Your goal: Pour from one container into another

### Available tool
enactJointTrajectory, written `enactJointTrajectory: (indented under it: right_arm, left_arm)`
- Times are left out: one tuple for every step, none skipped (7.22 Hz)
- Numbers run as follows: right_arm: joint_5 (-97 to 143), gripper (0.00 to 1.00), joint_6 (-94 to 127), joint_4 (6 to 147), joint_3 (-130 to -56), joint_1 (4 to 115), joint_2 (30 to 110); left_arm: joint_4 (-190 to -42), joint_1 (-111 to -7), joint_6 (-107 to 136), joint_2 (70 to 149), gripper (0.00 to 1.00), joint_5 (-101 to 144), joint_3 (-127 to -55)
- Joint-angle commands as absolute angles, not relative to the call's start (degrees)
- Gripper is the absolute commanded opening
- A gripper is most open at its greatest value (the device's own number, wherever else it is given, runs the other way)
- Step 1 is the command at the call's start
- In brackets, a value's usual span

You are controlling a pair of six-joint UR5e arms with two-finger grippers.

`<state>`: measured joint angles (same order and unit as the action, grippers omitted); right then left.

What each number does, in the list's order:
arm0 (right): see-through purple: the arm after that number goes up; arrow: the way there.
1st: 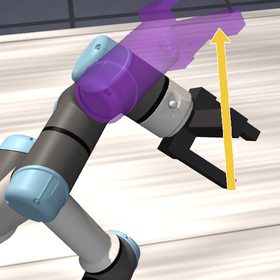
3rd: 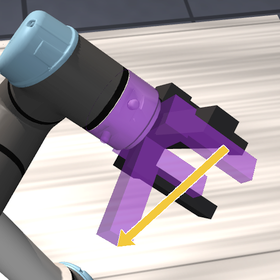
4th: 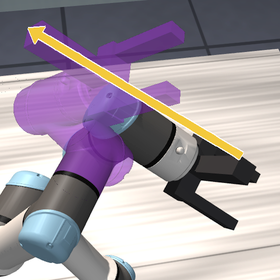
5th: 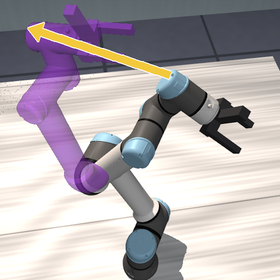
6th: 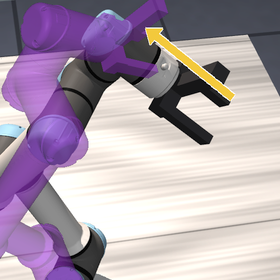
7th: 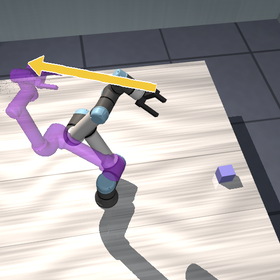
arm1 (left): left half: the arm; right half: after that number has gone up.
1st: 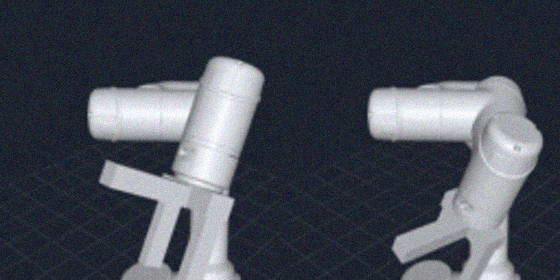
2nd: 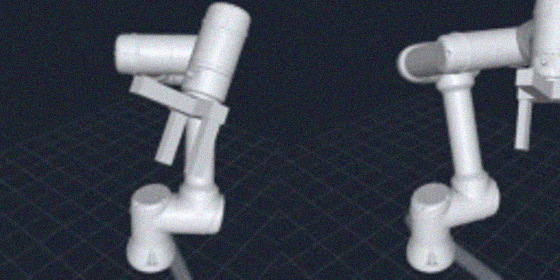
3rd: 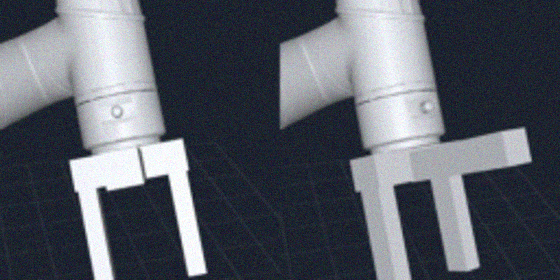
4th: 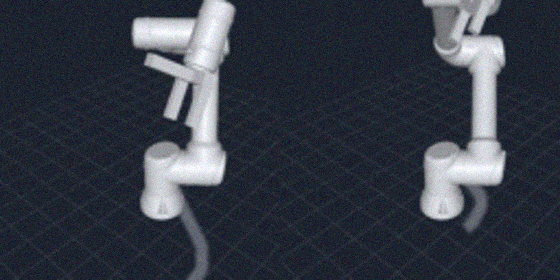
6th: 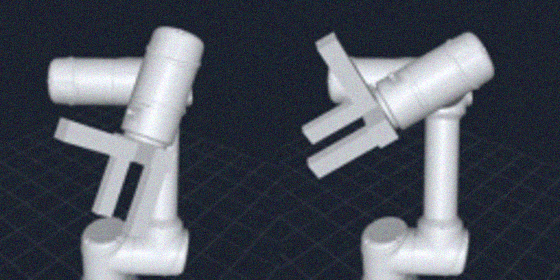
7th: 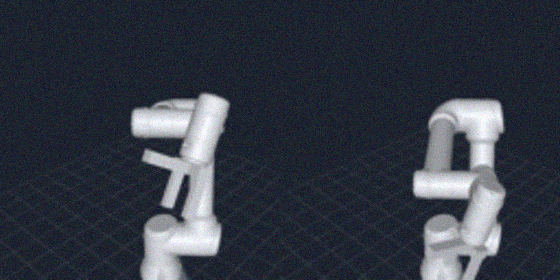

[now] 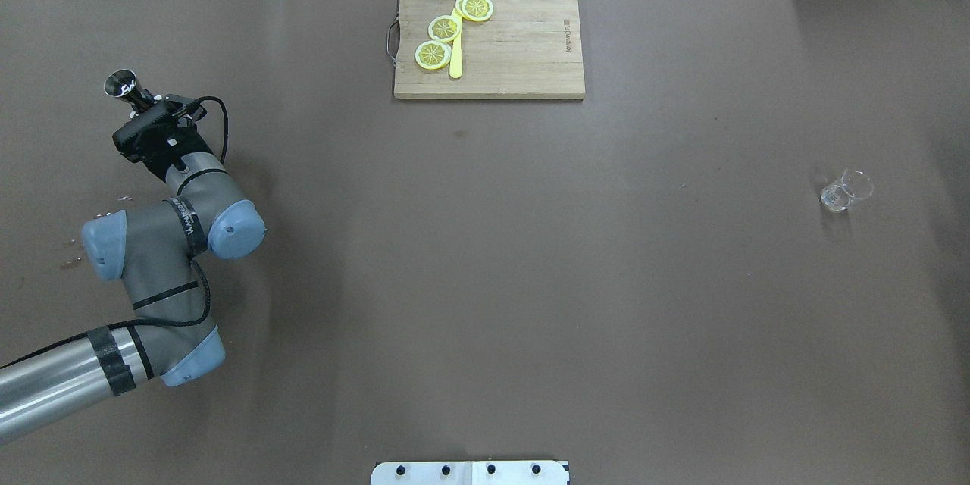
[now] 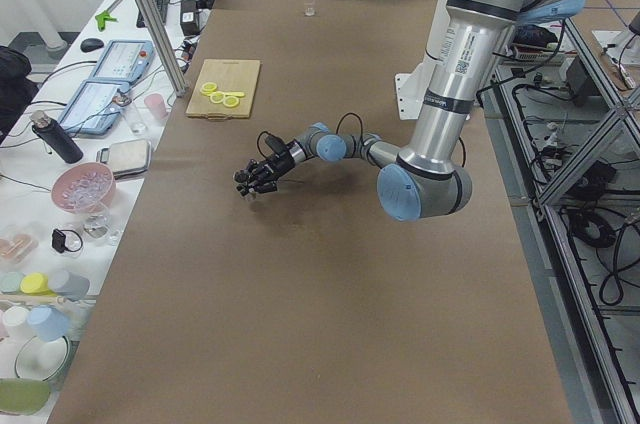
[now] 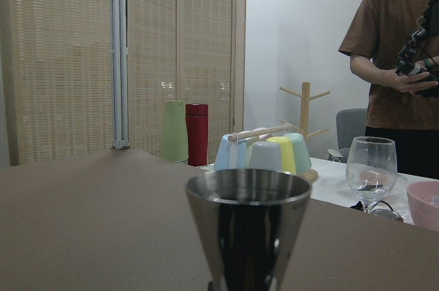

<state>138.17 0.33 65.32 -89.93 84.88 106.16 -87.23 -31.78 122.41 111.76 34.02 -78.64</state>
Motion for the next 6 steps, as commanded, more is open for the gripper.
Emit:
enactJointTrajectory:
  right_arm:
    - [128.39,1.0,-11.06,83.96,-90.17,91.05,101.81]
    - [127.54,1.0,-11.07,92.46,-91.39,91.32,98.56]
    - [127.44,1.0,-11.07,98.81,-91.67,91.32,93.13]
    - [128.4,1.0,-10.99,100.44,-91.76,91.23,90.12]
    - [132.41,1.0,-10.73,100.2,-93.32,91.32,91.05]
    - [133.58,1.0,-10.72,100.02,-95.17,91.32,91.66]
  left_arm:
    - [-87.01,-31.21,122.52,111.8,0.11,33.93,-78.66]
    - [-86.92,-31.2,122.69,111.8,0.17,33.93,-78.58]
    - [-86.66,-31.03,122.7,111.8,0.2,33.93,-78.57]
    - [-86.66,-31.03,122.7,111.8,0.21,34.01,-78.57]
    - [-86.66,-31.03,122.7,111.8,0.26,34.01,-78.57]
    - [-86.66,-31.03,122.61,111.8,0.33,34.01,-78.57]
